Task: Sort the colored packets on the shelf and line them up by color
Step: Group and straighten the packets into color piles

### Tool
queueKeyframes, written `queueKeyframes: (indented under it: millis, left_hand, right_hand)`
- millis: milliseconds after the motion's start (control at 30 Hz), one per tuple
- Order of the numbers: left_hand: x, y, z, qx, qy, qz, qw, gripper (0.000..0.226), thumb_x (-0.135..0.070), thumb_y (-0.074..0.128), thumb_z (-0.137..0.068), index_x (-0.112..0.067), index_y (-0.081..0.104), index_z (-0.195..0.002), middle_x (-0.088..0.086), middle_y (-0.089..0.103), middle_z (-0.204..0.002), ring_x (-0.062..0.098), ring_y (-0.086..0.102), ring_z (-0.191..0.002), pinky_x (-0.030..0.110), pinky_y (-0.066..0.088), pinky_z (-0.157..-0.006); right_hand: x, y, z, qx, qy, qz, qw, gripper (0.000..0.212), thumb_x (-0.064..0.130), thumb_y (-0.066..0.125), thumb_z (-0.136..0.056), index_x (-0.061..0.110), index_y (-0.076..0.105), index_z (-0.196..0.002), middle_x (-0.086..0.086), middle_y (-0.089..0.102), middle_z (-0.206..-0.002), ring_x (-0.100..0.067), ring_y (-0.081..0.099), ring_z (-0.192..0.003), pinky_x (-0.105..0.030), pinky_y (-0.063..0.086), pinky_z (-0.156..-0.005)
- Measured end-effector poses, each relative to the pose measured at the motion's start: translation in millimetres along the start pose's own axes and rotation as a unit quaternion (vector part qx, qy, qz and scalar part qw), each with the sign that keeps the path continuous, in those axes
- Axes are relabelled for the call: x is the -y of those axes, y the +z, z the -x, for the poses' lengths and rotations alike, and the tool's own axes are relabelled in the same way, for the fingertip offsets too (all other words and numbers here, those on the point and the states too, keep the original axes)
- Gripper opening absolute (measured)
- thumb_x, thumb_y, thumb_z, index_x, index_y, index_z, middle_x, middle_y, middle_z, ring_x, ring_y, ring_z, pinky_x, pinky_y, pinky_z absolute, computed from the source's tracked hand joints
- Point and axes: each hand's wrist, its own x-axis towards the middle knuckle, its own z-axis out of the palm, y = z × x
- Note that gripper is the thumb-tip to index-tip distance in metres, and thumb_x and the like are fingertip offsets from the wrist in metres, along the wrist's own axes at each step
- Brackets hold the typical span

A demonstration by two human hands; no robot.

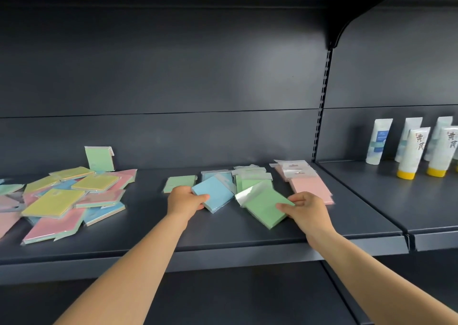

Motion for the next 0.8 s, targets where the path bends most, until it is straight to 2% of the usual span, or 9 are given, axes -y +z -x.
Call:
queueKeyframes:
  millis: [133, 233, 333, 433, 533, 600, 700, 733, 800]
  left_hand:
    - [2, 0, 0, -0.016, 0.031, -0.067, 0.997, 0.005, -0.008, 0.072, -0.076, -0.007, 0.066, -0.076, 0.008, 0.069, -0.083, 0.02, 0.064, -0.071, 0.027, 0.053, -0.066]
    - [-1, -2, -5, 0.002, 0.017, -0.123, 0.992, 0.018, -0.014, 0.074, -0.077, -0.006, 0.059, -0.07, 0.004, 0.061, -0.072, 0.016, 0.055, -0.058, 0.02, 0.04, -0.051]
    - [-4, -4, -11, 0.004, -0.007, -0.172, 0.985, 0.038, -0.02, 0.075, -0.075, -0.009, 0.042, -0.06, 0.003, 0.048, -0.061, 0.015, 0.047, -0.053, 0.023, 0.035, -0.049]
    - [-9, -7, -13, 0.019, -0.02, -0.214, 0.976, 0.046, -0.025, 0.075, -0.075, -0.012, 0.033, -0.061, 0.001, 0.043, -0.06, 0.015, 0.046, -0.054, 0.024, 0.032, -0.049]
    - [-16, -17, -12, 0.051, -0.003, -0.278, 0.959, 0.044, -0.035, 0.071, -0.077, -0.012, 0.036, -0.062, 0.002, 0.048, -0.059, 0.015, 0.045, -0.052, 0.024, 0.031, -0.049]
    - [-23, -28, -9, 0.073, 0.018, -0.318, 0.945, 0.043, -0.038, 0.068, -0.079, -0.014, 0.037, -0.063, 0.0, 0.049, -0.062, 0.017, 0.05, -0.059, 0.024, 0.034, -0.052]
    - [-34, -55, -1, 0.089, 0.062, -0.38, 0.919, 0.033, -0.041, 0.066, -0.082, -0.019, 0.044, -0.073, -0.006, 0.044, -0.076, 0.02, 0.048, -0.084, 0.027, 0.038, -0.066]
    - [-37, -67, 1, 0.092, 0.082, -0.402, 0.907, 0.029, -0.04, 0.065, -0.083, -0.016, 0.051, -0.08, -0.004, 0.05, -0.084, 0.02, 0.047, -0.088, 0.028, 0.038, -0.069]
    - [-39, -95, 3, 0.092, 0.116, -0.44, 0.886, 0.041, -0.039, 0.064, -0.084, -0.004, 0.061, -0.106, 0.005, 0.06, -0.109, 0.024, 0.055, -0.099, 0.031, 0.044, -0.08]
  right_hand:
    - [1, 1, 0, 0.007, -0.009, 0.025, 1.0, 0.033, 0.017, 0.08, -0.072, 0.013, 0.06, -0.097, -0.001, 0.063, -0.089, -0.02, 0.061, -0.087, -0.024, 0.042, -0.061]
    - [2, 1, 2, 0.006, -0.021, 0.049, 0.999, 0.031, 0.017, 0.079, -0.073, 0.012, 0.059, -0.097, 0.002, 0.061, -0.086, -0.013, 0.056, -0.078, -0.021, 0.039, -0.057]
    - [3, 3, 3, -0.005, -0.038, 0.068, 0.997, 0.031, 0.017, 0.078, -0.075, 0.013, 0.058, -0.098, 0.004, 0.059, -0.086, -0.01, 0.054, -0.076, -0.019, 0.039, -0.056]
    - [5, 6, 5, -0.011, -0.057, 0.096, 0.994, 0.033, 0.019, 0.078, -0.075, 0.013, 0.058, -0.1, 0.002, 0.059, -0.091, -0.013, 0.055, -0.082, -0.022, 0.041, -0.061]
    - [11, 8, 5, -0.006, -0.089, 0.162, 0.983, 0.035, 0.019, 0.076, -0.077, 0.012, 0.056, -0.105, -0.002, 0.059, -0.102, -0.017, 0.055, -0.093, -0.027, 0.044, -0.078]
    - [20, 10, 7, -0.009, -0.125, 0.23, 0.965, 0.037, 0.02, 0.075, -0.078, 0.011, 0.056, -0.108, -0.004, 0.059, -0.108, -0.018, 0.054, -0.095, -0.029, 0.045, -0.082]
    - [42, 21, 18, -0.014, -0.192, 0.32, 0.928, 0.037, 0.024, 0.07, -0.082, 0.011, 0.056, -0.113, -0.007, 0.058, -0.115, -0.023, 0.052, -0.106, -0.031, 0.041, -0.088]
    - [51, 28, 24, -0.011, -0.214, 0.346, 0.914, 0.038, 0.027, 0.068, -0.083, 0.011, 0.055, -0.115, -0.007, 0.056, -0.118, -0.025, 0.05, -0.112, -0.031, 0.039, -0.091]
    - [70, 47, 38, 0.007, -0.248, 0.402, 0.881, 0.041, 0.033, 0.065, -0.085, 0.013, 0.054, -0.119, -0.008, 0.054, -0.125, -0.027, 0.043, -0.121, -0.032, 0.034, -0.097]
